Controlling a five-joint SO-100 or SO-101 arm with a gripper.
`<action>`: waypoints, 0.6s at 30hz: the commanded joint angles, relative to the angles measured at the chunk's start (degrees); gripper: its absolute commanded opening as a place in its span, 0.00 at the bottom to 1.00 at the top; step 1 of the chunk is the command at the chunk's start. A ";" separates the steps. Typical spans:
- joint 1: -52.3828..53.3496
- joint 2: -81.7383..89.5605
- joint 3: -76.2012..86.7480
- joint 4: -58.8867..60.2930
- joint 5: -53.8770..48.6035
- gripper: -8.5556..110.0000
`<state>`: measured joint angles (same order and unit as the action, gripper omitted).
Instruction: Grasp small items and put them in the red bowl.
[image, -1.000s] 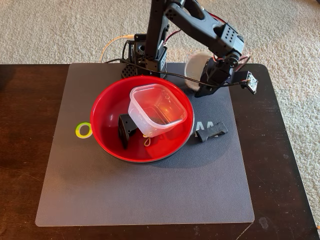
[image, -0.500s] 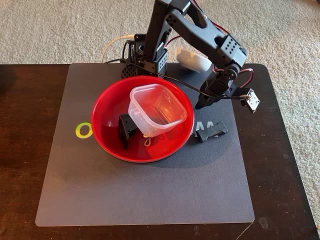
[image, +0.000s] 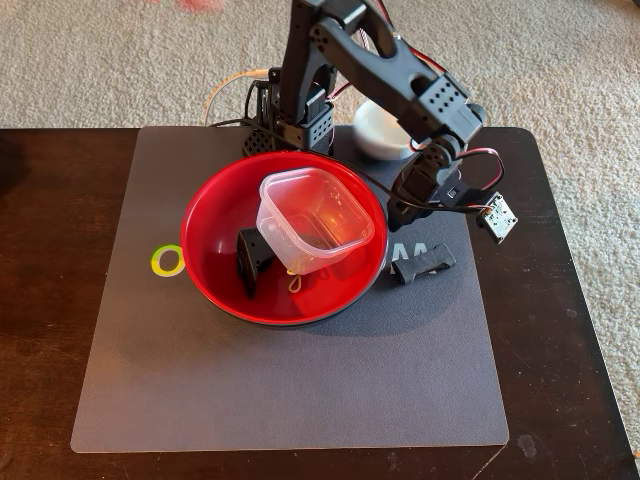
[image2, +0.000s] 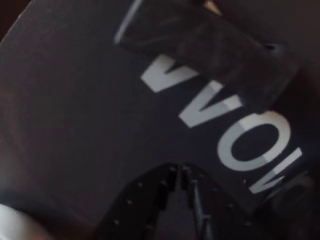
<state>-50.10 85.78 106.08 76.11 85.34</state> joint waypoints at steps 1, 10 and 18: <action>0.70 2.46 -0.35 0.09 -0.18 0.07; -18.72 6.59 -0.26 1.76 4.39 0.08; -16.26 12.30 -12.13 1.67 9.58 0.27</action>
<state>-68.64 93.43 99.84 77.61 93.43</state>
